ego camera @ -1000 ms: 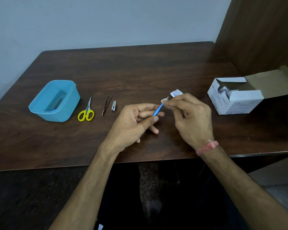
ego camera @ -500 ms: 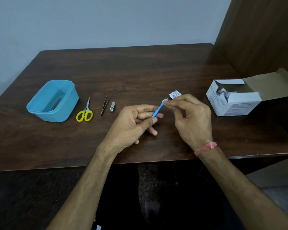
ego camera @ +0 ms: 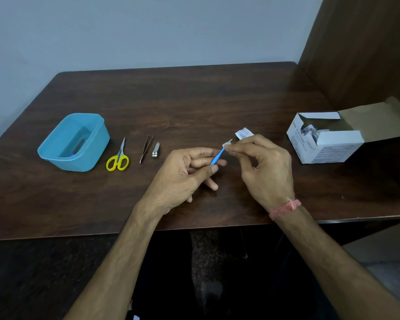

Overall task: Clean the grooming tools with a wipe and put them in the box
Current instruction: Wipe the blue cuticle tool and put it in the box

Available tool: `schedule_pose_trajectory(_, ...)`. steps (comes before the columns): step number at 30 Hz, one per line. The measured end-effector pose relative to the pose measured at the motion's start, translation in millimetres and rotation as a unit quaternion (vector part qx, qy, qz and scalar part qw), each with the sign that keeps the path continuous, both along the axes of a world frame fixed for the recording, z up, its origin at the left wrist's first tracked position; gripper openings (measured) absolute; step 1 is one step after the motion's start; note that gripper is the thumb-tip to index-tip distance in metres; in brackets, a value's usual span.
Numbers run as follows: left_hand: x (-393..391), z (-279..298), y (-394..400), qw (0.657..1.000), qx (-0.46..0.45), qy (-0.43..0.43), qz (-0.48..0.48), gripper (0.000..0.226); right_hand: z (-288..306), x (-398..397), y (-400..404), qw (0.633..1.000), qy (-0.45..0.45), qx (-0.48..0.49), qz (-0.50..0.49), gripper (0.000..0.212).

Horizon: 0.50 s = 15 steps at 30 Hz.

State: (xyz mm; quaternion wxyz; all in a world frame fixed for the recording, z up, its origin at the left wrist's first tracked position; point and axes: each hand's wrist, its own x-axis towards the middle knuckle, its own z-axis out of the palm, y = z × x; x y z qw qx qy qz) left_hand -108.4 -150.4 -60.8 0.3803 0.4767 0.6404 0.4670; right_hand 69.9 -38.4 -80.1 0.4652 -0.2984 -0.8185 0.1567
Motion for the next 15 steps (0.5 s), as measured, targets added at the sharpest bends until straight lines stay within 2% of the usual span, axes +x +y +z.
schedule_pose_trajectory(5,-0.1,3.9,-2.0,1.0,0.004,-0.018,-0.009,0.029,-2.2,1.6,-1.4,1.0,-0.002,0.014,0.023,0.027)
schedule_pose_trajectory(8,-0.6,4.1,-1.5,1.0,0.004,-0.022,-0.011,0.029,-1.3,1.9,-1.9,1.0,0.011,0.01,0.002,0.022)
schedule_pose_trajectory(11,-1.4,4.3,-1.9,0.999,0.01,-0.029,-0.016,0.027,-2.5,1.8,-3.5,0.999,-0.012,0.021,0.035,0.027)
schedule_pose_trajectory(15,-0.3,3.2,-1.1,0.999,0.007,-0.028,-0.016,0.028,-2.1,2.1,0.5,1.0,0.009,0.012,0.012,0.027)
